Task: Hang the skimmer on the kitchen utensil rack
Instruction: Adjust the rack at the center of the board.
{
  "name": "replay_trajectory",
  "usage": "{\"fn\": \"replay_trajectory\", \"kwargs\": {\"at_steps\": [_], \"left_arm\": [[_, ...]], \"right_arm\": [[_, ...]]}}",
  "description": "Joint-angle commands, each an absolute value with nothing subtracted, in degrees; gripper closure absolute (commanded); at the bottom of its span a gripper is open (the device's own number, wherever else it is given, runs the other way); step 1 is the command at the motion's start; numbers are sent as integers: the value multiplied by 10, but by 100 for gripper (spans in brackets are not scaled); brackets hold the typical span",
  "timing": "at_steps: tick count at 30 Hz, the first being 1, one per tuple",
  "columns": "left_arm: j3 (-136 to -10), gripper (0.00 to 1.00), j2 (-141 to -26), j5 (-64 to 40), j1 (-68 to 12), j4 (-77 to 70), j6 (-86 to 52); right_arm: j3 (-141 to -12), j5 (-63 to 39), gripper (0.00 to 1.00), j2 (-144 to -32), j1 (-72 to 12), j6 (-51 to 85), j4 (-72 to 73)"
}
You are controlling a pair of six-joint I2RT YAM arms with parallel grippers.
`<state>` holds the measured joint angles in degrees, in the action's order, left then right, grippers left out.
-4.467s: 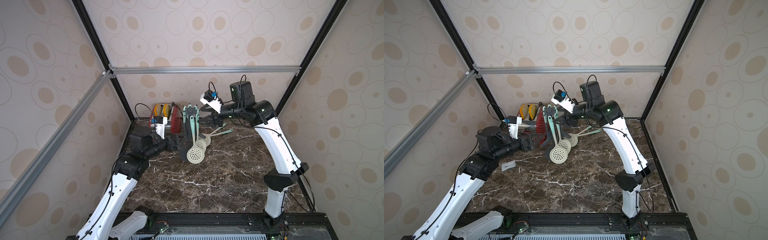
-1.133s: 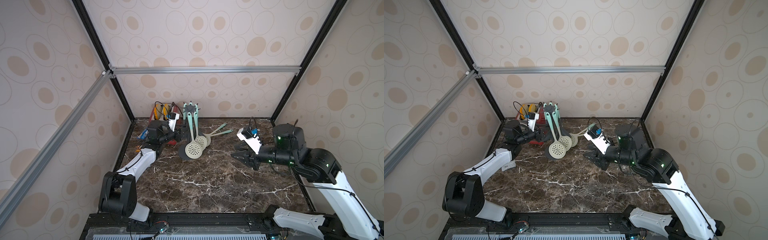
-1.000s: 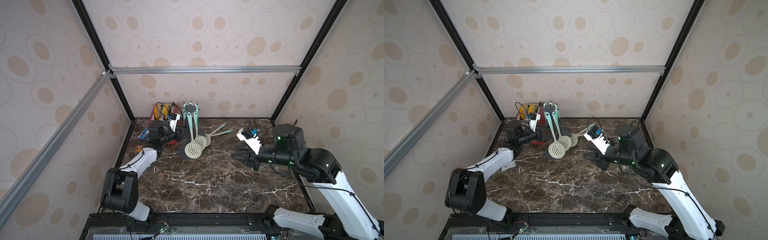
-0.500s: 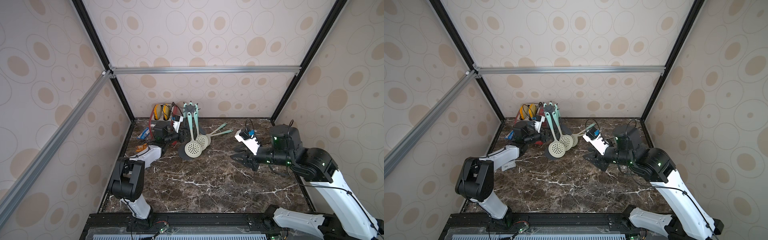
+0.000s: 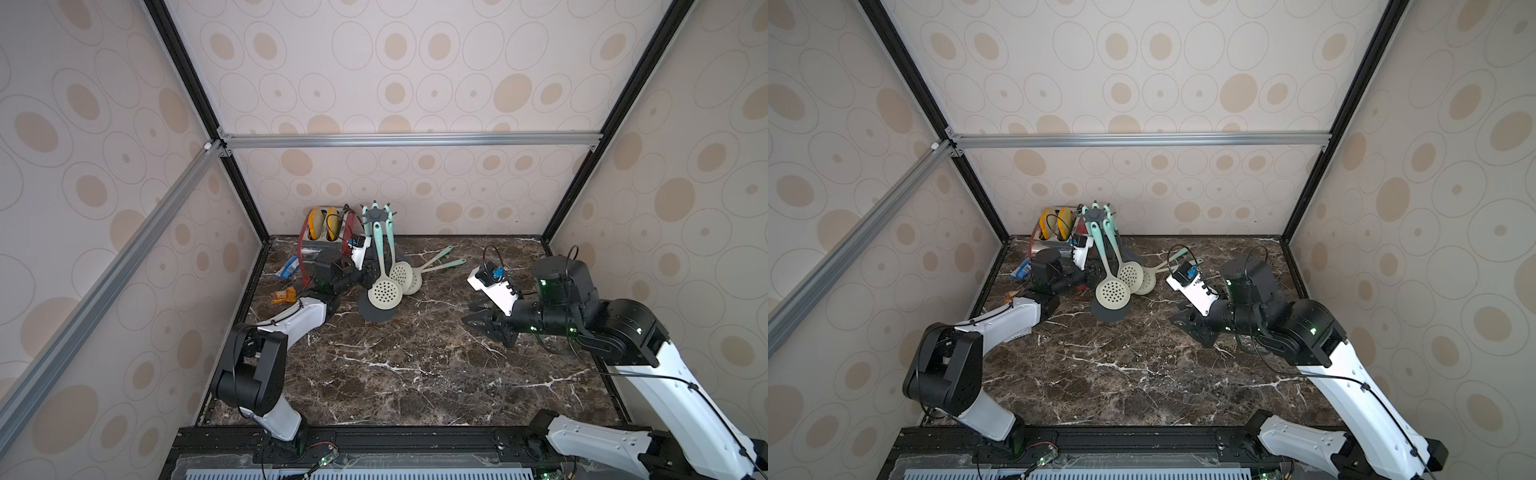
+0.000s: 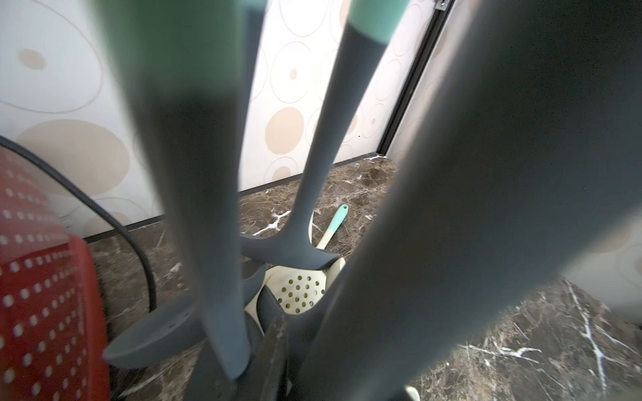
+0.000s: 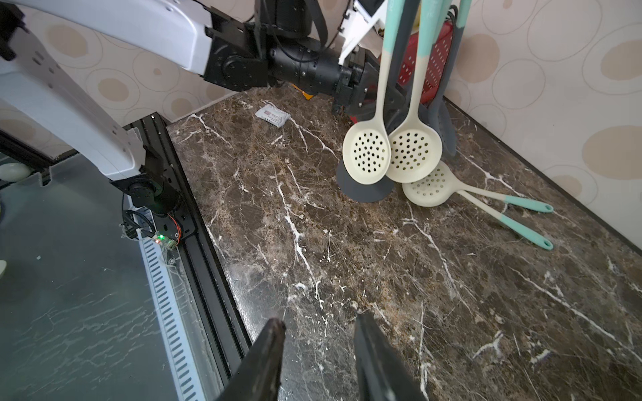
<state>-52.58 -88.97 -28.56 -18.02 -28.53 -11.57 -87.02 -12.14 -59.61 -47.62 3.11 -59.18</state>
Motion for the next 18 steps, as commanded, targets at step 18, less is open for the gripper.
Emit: {"fn": "replay_trajectory", "kwargs": {"at_steps": [18], "left_arm": [[-518,100,-865,523,-390,-349,-188]], "right_arm": [[-740,17,67,-523,-477,156,-538]]}}
